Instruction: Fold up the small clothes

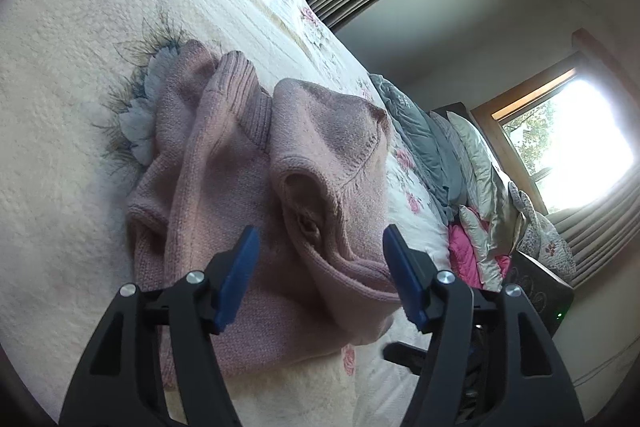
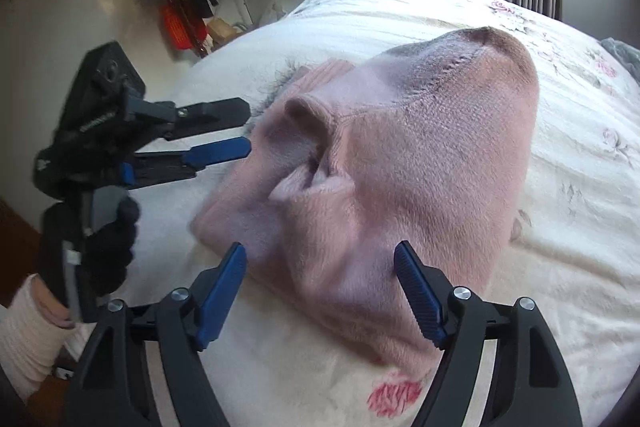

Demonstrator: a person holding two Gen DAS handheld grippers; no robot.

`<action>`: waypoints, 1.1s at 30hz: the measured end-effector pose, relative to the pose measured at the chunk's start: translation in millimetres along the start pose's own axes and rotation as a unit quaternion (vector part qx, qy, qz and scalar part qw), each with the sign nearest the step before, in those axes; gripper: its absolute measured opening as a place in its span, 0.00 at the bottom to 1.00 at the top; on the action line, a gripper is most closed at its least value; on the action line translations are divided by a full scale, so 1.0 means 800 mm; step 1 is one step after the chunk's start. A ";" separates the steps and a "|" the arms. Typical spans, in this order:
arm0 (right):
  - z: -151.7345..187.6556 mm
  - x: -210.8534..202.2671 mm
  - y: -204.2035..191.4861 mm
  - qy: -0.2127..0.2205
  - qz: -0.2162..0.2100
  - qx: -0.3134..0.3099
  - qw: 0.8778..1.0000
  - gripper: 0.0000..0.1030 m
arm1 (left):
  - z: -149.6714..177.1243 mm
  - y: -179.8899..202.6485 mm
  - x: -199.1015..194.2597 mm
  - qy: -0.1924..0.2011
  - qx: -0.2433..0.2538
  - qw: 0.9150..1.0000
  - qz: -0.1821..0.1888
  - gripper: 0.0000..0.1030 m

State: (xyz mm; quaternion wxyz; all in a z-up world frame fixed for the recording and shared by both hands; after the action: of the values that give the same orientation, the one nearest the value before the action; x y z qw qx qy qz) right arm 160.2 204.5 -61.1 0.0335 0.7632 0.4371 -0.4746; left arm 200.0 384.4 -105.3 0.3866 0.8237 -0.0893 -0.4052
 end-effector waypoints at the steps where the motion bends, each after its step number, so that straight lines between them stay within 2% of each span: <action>1: -0.001 0.008 0.002 -0.006 0.008 0.001 1.000 0.75 | -0.001 -0.001 0.004 -0.006 -0.006 1.000 0.003 0.61; 3: -0.007 0.027 0.003 -0.014 0.006 -0.001 1.000 0.75 | -0.005 -0.002 0.012 -0.014 -0.015 1.000 0.004 0.61; 4: -0.010 0.033 0.001 -0.013 0.007 -0.012 1.000 0.62 | -0.008 -0.003 0.016 -0.016 -0.018 1.000 0.004 0.61; 5: -0.012 0.036 0.002 -0.015 0.012 -0.018 1.000 0.35 | -0.009 -0.004 0.019 -0.018 -0.019 1.000 0.003 0.61; 6: -0.012 0.038 0.004 -0.018 0.014 -0.016 1.000 0.25 | -0.012 -0.004 0.023 -0.022 -0.020 1.000 0.003 0.61; 8: -0.014 0.031 0.008 -0.010 0.004 -0.008 1.000 0.13 | -0.016 -0.003 0.031 -0.029 -0.026 0.999 0.005 0.61; 12: -0.014 -0.009 0.005 0.031 -0.029 -0.008 0.999 0.11 | -0.027 -0.002 0.049 -0.034 -0.043 0.998 0.021 0.63; 14: -0.011 -0.026 0.003 0.041 -0.025 -0.017 0.999 0.11 | -0.036 0.003 0.059 -0.040 -0.066 0.996 0.052 0.63; 17: -0.008 -0.037 0.001 0.042 -0.021 -0.023 0.999 0.11 | -0.047 0.010 0.083 -0.058 -0.105 0.988 0.093 0.70; 21: -0.011 -0.045 0.001 0.056 -0.038 -0.017 0.998 0.11 | -0.044 0.019 0.125 -0.102 -0.127 0.982 0.097 0.69; 22: -0.010 -0.049 0.003 0.062 -0.044 -0.013 0.997 0.11 | -0.043 0.026 0.132 -0.109 -0.126 0.980 0.108 0.69; 26: -0.009 -0.058 0.009 0.068 -0.058 -0.010 0.996 0.11 | -0.055 0.037 0.139 -0.102 -0.131 0.977 0.133 0.65; 28: -0.004 -0.063 0.011 0.071 -0.063 -0.008 0.995 0.11 | -0.062 0.037 0.145 -0.103 -0.141 0.975 0.140 0.56; 30: -0.003 -0.067 0.011 0.075 -0.064 -0.006 0.995 0.11 | -0.062 0.040 0.154 -0.111 -0.130 0.976 0.135 0.27; 33: -0.004 -0.069 0.008 0.080 -0.065 -0.006 0.995 0.11 | -0.062 0.042 0.156 -0.109 -0.116 0.978 0.134 0.23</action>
State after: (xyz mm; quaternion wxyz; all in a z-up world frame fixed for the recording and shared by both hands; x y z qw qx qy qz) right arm 157.9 166.9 -20.2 -0.0283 0.7683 0.4901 -0.4108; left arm 324.2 332.0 -137.2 0.5188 0.7043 -0.1930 -0.4445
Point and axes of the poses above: each gripper's, at about its wrist camera, not at the fingertips, and x roughly the way its jaws point, y to its right, z to its underside, the point moved 7 cm from there along x, roughly the way its jaws point, and after that the axes turned 12 degrees about -z, right-handed, at the moved point
